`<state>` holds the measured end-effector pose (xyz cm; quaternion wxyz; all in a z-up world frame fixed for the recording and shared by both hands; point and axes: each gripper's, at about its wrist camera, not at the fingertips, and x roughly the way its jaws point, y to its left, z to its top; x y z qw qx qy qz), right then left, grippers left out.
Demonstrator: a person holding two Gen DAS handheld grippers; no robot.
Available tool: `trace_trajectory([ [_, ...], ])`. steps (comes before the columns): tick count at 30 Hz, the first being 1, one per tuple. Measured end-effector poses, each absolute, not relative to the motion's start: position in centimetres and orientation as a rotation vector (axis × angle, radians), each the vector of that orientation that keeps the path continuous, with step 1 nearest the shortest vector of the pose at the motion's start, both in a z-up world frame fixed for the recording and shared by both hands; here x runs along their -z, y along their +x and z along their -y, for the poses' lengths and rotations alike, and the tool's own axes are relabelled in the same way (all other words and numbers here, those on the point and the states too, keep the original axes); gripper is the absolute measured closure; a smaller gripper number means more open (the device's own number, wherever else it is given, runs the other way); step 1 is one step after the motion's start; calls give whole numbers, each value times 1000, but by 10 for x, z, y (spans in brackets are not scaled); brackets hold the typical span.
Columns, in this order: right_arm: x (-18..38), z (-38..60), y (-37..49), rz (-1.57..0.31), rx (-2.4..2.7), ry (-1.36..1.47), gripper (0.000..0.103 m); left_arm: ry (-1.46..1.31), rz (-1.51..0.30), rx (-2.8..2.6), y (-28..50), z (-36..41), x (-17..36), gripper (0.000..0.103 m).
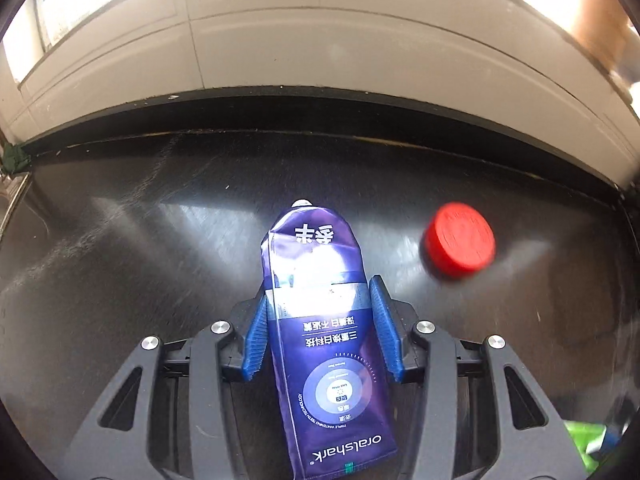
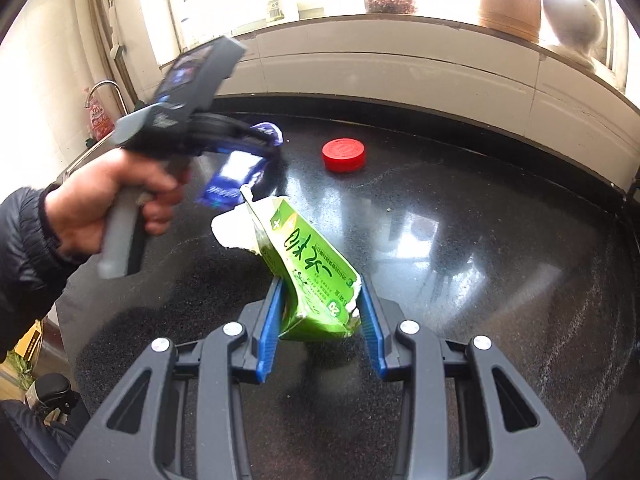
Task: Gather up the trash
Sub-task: 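Lift the toothpaste box and snack bag with both tools toward the bin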
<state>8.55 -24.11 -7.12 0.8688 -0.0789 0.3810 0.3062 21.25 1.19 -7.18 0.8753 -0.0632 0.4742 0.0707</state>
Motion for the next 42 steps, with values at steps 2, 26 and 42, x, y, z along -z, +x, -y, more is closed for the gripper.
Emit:
trace_trajectory([
  [2,69,243,77,-793,-619,-161,66,-117,-972,-118,185,-11,63,57],
  [26,35,226,-12,-729,-523,-139,66,-7,-837,-50,-33,-11,15,57],
  [42,3,84,-44,-656,-791,-223,66,-20,-777,-288,-126,-114,-17,57],
])
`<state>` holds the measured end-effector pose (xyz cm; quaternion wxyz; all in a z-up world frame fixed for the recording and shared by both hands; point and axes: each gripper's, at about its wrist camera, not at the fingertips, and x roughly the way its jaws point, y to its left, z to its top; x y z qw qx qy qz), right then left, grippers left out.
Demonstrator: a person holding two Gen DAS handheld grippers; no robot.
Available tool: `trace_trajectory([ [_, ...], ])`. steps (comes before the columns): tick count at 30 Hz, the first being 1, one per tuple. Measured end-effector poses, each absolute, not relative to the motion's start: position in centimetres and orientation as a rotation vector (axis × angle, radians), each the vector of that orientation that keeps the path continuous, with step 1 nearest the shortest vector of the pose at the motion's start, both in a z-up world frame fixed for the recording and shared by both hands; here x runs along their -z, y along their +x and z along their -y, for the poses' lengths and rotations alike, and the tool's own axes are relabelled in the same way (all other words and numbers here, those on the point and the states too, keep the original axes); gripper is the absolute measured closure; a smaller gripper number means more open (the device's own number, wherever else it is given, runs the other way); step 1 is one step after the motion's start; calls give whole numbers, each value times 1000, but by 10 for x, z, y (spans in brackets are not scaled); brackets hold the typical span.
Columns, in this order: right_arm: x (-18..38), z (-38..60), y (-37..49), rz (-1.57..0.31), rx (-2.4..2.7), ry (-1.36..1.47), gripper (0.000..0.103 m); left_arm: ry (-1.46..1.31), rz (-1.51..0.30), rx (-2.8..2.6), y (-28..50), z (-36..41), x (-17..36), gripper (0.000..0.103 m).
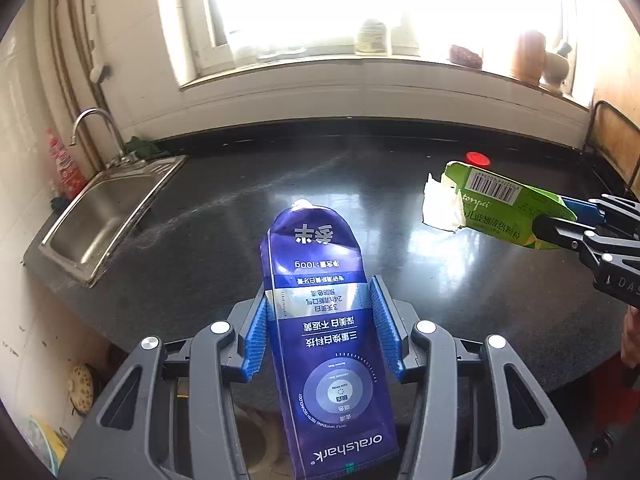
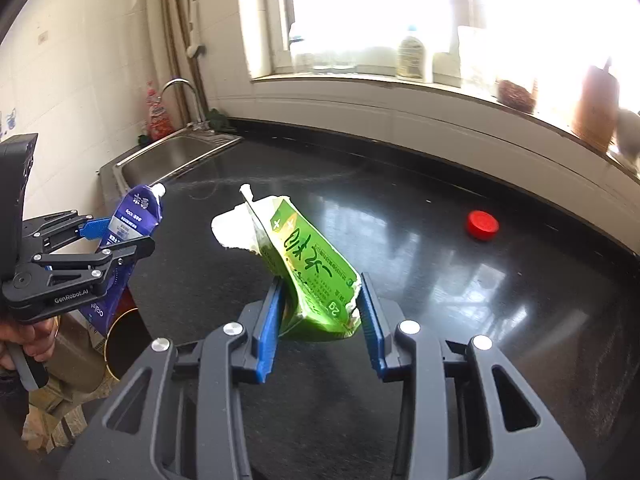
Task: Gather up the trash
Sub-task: 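Lift the toothpaste box and snack bag with both tools toward the bin, then open both tools over the bin to drop the toothpaste box and snack bag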
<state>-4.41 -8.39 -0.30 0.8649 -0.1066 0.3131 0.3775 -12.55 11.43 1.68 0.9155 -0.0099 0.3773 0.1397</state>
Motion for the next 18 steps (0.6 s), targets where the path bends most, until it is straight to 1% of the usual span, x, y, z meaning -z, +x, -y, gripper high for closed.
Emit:
trace_trajectory([
  [9,3,-54,-101,-653,-1071,-313,66,-89,-777,-530,-221,-200,-15,56],
  [13,14,-111,-136,-684,-1182,-355,66,-144,-797,-622,-265,-235,-1,56],
  [18,42,-177,-184,-735,-1298,-437,66,-232,-840,-713,-313,-272,28,56],
])
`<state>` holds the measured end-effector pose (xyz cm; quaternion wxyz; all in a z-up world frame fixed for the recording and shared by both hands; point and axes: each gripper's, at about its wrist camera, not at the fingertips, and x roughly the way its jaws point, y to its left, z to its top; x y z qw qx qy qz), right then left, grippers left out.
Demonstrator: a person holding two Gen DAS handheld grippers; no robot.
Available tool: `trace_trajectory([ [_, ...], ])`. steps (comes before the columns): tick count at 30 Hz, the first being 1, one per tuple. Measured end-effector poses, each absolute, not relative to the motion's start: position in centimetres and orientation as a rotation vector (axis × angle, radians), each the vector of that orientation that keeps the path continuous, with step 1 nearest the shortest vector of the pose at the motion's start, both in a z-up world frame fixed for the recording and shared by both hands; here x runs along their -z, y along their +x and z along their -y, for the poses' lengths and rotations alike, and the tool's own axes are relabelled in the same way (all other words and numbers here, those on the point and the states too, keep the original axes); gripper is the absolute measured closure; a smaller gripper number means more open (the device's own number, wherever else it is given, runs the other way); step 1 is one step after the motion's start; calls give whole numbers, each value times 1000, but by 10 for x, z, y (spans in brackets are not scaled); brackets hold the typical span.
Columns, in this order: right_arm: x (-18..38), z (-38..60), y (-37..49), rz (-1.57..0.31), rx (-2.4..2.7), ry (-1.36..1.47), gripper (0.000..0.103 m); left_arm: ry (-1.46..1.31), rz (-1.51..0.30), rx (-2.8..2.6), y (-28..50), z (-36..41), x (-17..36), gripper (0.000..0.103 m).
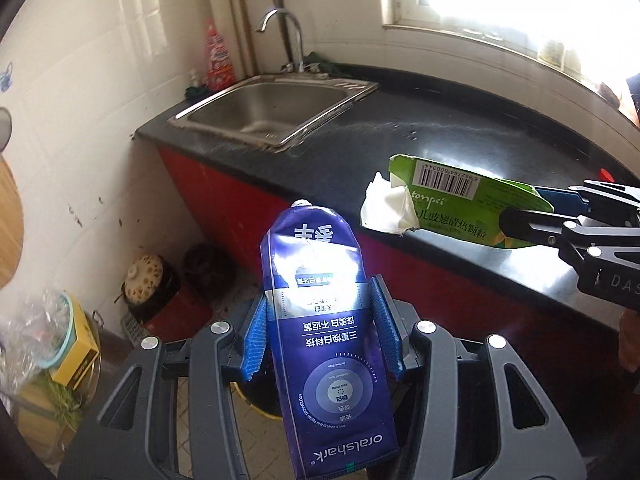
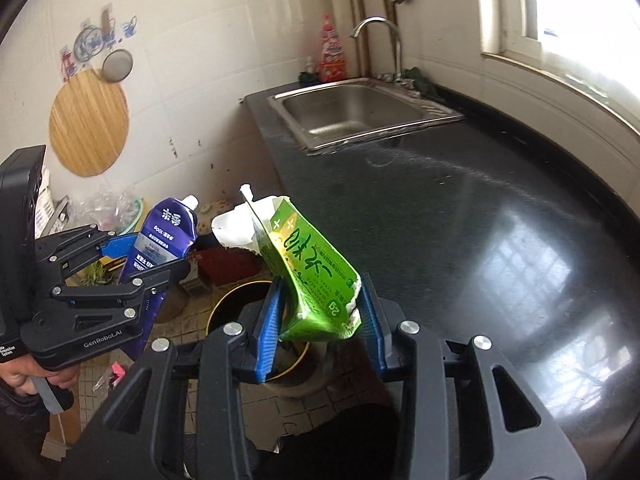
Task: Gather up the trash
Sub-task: 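Open both tools over the bin to drop the toothpaste box and snack bag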
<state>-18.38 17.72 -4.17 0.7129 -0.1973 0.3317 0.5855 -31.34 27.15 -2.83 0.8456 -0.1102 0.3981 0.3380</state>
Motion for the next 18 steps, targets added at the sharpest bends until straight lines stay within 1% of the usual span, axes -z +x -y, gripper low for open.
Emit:
trace_trajectory([
  [8,111,-258,-232,-851,-1342,-571,66,-328,-935,-792,-353,-316,98,56],
  [13,152,-293,-242,-922,-1297,-624,65,-405,-987,-787,-358,-343,152,56],
  [18,191,-317,-244,-1012,-1258,-652,65,-486,-1031,-791,-363,-360,194,56],
])
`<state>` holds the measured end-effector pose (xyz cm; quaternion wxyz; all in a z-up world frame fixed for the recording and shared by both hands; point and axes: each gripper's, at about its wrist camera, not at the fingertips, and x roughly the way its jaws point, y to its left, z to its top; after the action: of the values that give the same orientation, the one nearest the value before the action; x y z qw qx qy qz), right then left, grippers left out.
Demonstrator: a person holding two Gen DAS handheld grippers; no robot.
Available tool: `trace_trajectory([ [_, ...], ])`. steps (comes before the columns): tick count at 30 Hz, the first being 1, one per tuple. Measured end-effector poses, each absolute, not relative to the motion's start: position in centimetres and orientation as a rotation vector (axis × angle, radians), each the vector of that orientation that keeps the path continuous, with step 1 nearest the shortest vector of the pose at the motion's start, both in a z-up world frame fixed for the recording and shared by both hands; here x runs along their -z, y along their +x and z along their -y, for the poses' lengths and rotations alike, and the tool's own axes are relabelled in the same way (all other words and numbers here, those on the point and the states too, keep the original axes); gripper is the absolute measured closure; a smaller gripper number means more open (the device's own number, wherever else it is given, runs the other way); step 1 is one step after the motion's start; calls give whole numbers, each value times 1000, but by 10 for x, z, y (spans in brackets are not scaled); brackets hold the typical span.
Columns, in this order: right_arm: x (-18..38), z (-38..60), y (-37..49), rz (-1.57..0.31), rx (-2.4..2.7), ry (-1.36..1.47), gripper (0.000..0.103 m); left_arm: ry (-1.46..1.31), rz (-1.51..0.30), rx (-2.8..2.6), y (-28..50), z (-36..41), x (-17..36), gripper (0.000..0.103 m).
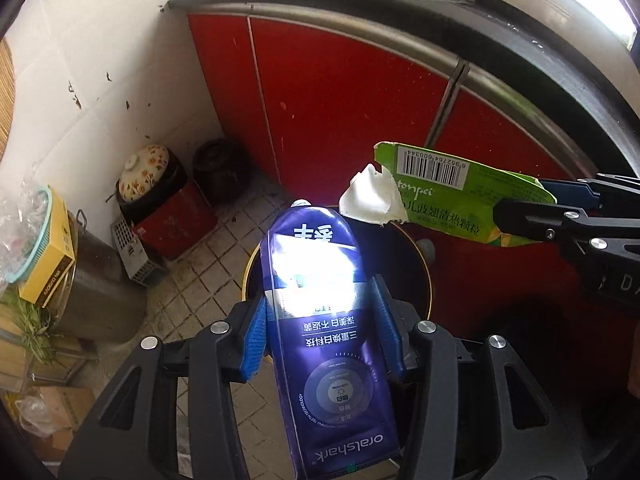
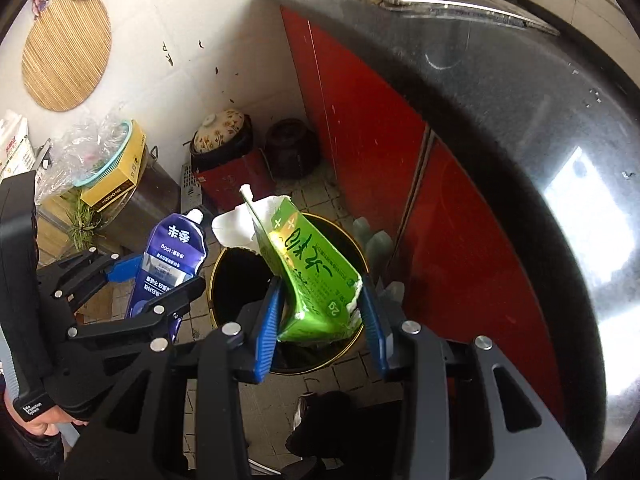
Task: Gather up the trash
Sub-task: 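Open both tools over the bin to drop the toothpaste box and snack bag, then move both open tools back up to the red cap on the counter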
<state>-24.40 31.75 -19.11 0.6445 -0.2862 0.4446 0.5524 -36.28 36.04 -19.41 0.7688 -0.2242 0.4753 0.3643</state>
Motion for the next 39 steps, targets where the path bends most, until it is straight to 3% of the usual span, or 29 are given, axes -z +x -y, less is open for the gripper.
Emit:
trace_trajectory([
  [6,212,-333,-247,-1050,-1245,-671,60,-514,-1046,-778,-363,-373,217,56],
  [8,214,-341,-247,-1069,-1247,-667,50,-508,-1049,-773,-362,-376,220,55],
  [9,214,-343,-247,-1073,-1248,-667,35,-499,-1044,-774,-362,-376,221,52],
  [11,212,-342,-245,-1061,-1253,-654,30,-487,-1035,-781,-362,-377,219,17],
  [12,210,-340,-245,-1055,-1254,-653,30,-479,-1023,-794,-363,-376,217,15],
  [21,170,-303,-236,-984,-1268,-591,28,-477,-993,-792,-358,-370,195,15],
  [27,118,-249,-217,-890,-1240,-491,26,-417,-916,-753,-335,-340,143,15],
  [32,58,-152,-178,-741,-1102,-391,22,-363,-806,-621,-289,-297,79,10],
  [39,16,15,-112,-684,-740,-244,18,-207,-749,-316,-184,-186,27,7],
])
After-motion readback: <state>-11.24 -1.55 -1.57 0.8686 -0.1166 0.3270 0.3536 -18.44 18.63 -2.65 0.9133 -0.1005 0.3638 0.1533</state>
